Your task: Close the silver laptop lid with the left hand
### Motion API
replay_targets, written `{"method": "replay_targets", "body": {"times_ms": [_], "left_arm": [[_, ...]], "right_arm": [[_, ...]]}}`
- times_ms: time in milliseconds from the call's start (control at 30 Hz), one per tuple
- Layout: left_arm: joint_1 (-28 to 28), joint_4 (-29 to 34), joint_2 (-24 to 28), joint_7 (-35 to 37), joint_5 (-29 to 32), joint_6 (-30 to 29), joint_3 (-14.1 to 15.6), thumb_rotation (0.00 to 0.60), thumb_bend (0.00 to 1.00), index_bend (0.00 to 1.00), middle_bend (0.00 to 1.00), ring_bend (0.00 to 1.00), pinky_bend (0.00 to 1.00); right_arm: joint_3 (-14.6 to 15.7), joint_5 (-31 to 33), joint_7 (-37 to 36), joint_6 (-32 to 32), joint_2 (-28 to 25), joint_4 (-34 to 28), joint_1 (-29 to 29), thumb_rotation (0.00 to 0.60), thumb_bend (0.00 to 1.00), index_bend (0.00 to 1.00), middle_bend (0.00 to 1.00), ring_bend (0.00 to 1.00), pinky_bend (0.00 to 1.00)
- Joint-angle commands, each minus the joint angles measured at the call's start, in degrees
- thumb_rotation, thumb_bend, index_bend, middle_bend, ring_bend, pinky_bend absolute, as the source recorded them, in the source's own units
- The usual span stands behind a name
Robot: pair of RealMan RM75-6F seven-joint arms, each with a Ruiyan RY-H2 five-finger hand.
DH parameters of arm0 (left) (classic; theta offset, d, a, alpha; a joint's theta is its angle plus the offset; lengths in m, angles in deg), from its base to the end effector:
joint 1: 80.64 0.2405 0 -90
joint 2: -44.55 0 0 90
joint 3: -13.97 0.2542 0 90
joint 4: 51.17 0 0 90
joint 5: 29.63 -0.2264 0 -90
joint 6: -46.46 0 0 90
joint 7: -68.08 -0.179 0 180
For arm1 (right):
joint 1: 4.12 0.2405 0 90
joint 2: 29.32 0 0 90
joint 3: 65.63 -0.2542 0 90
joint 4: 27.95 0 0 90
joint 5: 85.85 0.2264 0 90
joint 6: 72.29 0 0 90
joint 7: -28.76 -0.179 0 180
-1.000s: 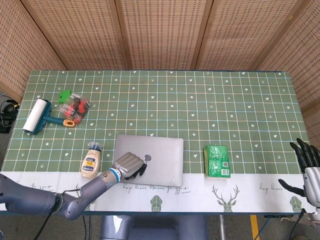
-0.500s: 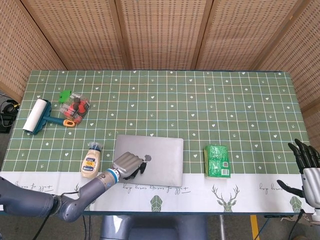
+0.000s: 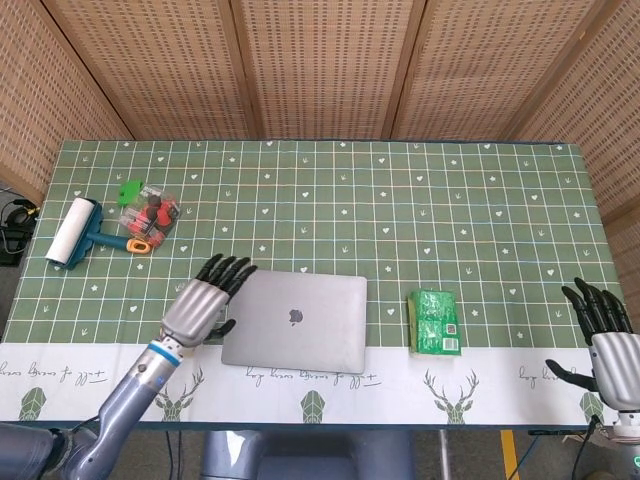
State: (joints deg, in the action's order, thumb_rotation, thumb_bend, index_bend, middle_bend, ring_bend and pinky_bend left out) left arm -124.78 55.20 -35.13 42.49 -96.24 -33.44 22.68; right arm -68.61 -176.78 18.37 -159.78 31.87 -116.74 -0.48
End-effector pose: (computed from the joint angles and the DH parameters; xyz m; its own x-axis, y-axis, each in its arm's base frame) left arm -0.1295 0.2921 0.0012 0.4811 0.1689 0.8602 0.8201 -0.4335 -0.3736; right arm -0.3200 -0.2115 0.1672 0.3356 0.0267 0.9416 -0.9386 -0.0761 0.3367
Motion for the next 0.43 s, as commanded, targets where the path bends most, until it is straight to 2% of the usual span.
{"method": "replay_targets", "body": {"times_ms": [33,200,300,433], "left_arm": [[12.68,-4.55,0.96,-0.83,-10.74,-13.81,5.77,0.6,0.33,0.0,0.0,0.0,0.0],[19.98,-9.74,1.16,3.05,-13.59,-19.73,7.13,0.6,0.28,0.0,0.0,0.0,0.0],[23.48,-12.44,1.36,6.12,-14.64,-21.9,7.0,0.6,0.23,0.0,0.0,0.0,0.0],[27.0,-14.3,2.31,7.85,-15.84,-23.36,6.57,0.6,0.22,0.0,0.0,0.0,0.0]], "right_arm": [[0.17,-0.2,0.62,0.17,0.41,0.22,0.15,0.6,0.02,0.0,0.0,0.0,0.0],[0.36,-0.47,2.34,-0.09,1.11,0.25,0.1,0.6,0.01,0.0,0.0,0.0,0.0],[0.54,-0.95,3.66,-0.51,1.47,-0.03,0.01,0.6,0.01,0.0,0.0,0.0,0.0],[0.78,-1.28,4.95,-0.59,1.99,-0.13,-0.01,0.6,0.01,0.0,0.0,0.0,0.0]]}}
